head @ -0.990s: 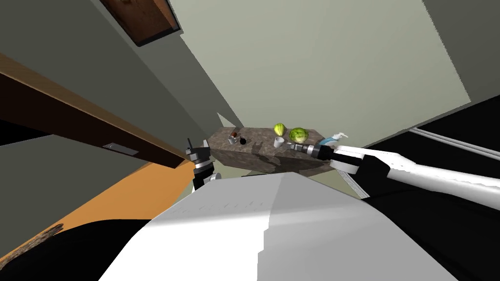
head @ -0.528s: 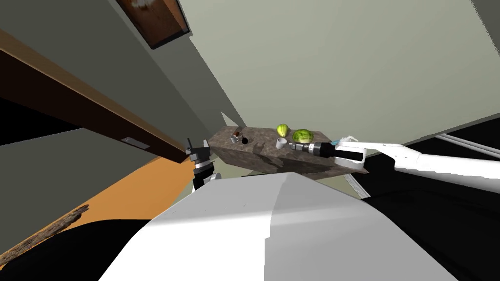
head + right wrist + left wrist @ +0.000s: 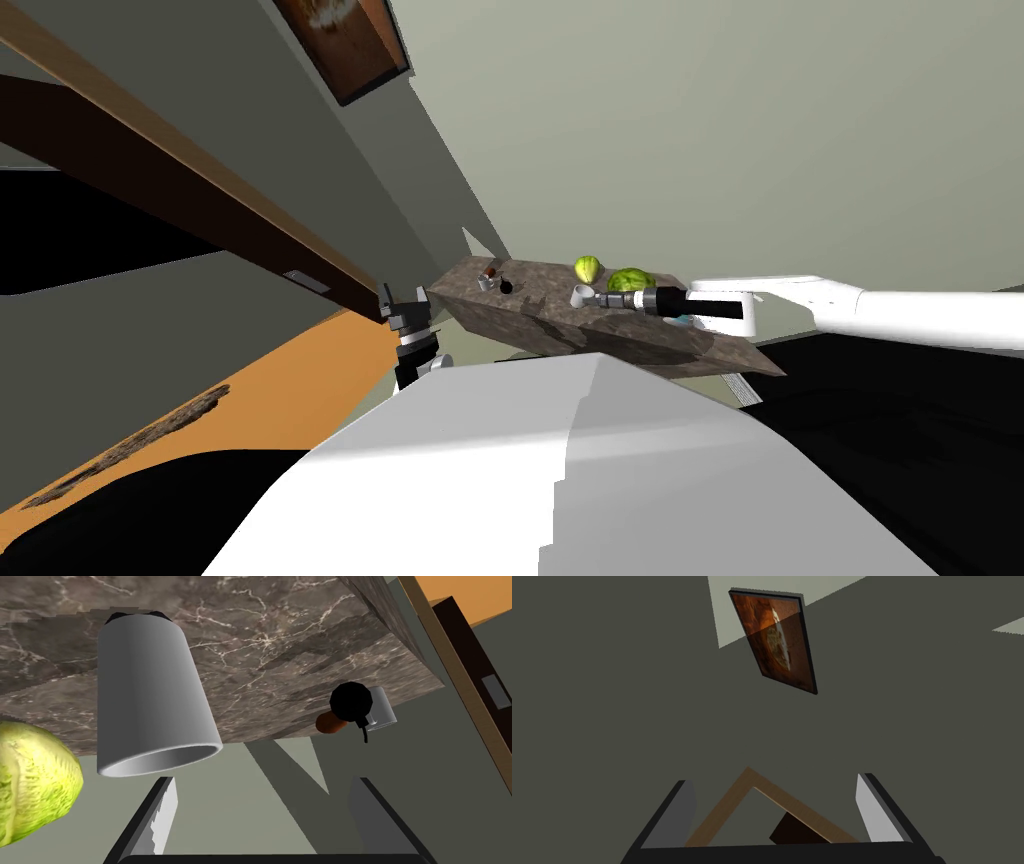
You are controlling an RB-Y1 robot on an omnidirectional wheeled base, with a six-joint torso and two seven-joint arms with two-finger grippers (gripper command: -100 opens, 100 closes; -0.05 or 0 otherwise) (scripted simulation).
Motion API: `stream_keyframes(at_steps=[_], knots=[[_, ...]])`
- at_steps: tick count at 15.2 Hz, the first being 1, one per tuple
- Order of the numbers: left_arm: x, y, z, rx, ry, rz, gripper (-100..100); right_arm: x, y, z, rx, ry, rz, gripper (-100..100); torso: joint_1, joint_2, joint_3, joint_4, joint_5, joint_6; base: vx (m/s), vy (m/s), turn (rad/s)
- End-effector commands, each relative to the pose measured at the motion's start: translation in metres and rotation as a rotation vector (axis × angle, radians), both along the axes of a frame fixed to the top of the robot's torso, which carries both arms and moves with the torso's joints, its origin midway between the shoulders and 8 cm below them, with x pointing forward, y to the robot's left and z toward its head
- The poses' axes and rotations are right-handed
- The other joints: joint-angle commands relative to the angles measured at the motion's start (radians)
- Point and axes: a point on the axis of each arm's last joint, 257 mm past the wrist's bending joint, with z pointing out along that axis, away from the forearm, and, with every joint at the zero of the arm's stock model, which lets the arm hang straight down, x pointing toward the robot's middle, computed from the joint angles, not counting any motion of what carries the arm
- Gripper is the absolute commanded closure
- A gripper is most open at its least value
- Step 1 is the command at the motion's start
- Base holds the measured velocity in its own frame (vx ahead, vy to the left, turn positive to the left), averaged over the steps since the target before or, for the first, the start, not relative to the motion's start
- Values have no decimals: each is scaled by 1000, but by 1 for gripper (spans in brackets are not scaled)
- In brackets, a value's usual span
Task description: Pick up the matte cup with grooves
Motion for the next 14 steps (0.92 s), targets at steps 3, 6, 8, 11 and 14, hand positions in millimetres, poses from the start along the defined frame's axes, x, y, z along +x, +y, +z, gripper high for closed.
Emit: stream_keyframes(at_steps=[3, 6, 8, 11, 14], knots=[[0, 0, 0, 0, 0, 0, 0, -1, -11, -5, -71, 43, 17, -100, 0, 0, 0, 0, 0, 1, -8, -21, 86], [0, 0, 0, 0, 0, 0, 0, -2, -18, -9, -131, 77, 36, -100, 0, 0, 0, 0, 0, 1, -14, -25, 183], [0, 0, 0, 0, 0, 0, 0, 3, -18, -2, -167, 74, 60, -100, 0, 0, 0, 0, 0, 0, -14, -32, 133], [0, 0, 0, 0, 0, 0, 0, -3, -25, -12, -205, 115, 68, -100, 1, 0, 0, 0, 0, 1, -6, -10, 39], [0, 0, 0, 0, 0, 0, 0, -4, -31, -16, -255, 148, 83, -100, 1, 0, 0, 0, 0, 1, -17, -22, 179]])
